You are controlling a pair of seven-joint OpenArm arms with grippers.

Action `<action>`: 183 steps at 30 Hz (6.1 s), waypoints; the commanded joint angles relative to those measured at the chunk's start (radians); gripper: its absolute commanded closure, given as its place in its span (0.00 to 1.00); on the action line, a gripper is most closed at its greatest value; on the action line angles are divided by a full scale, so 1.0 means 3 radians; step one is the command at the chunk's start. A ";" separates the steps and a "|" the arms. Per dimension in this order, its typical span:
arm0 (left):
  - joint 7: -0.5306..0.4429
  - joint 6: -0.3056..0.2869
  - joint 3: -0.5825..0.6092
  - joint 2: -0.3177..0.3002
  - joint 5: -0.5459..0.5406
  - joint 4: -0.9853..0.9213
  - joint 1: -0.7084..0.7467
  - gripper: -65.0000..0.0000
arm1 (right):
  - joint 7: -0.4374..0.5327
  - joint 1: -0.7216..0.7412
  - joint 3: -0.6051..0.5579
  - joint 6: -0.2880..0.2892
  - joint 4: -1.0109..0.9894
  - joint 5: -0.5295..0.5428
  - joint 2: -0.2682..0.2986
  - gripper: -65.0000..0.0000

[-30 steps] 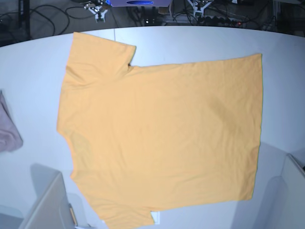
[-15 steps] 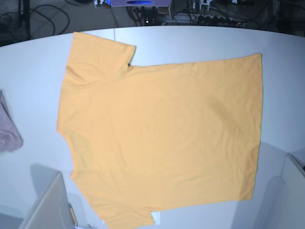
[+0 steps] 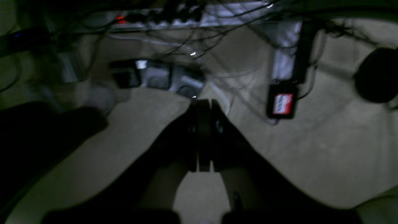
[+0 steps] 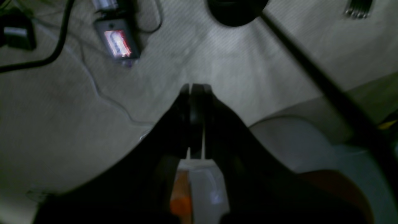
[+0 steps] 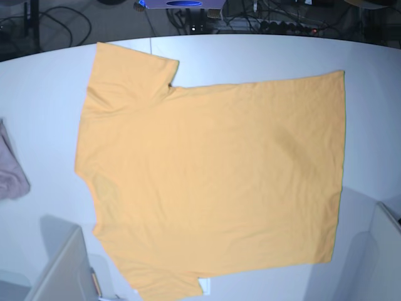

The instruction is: Fold the T-shirt properly

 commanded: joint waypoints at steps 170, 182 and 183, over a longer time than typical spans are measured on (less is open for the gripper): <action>0.2249 -0.2188 -0.2673 0.0004 -0.2340 0.1853 -0.0672 1.00 | -0.4010 0.1317 0.2362 0.2295 0.3007 0.1379 -0.0615 1.00; 0.2249 -0.2188 -0.2653 0.0050 -0.2044 0.2549 -0.0431 1.00 | -0.4133 0.1107 0.2341 0.2274 0.3268 0.2167 -0.0610 1.00; 0.2249 -0.2188 -0.2668 0.0065 -0.2044 0.2600 -0.0406 1.00 | -0.4143 0.1143 0.2341 0.2279 0.3288 0.2167 -0.0610 1.00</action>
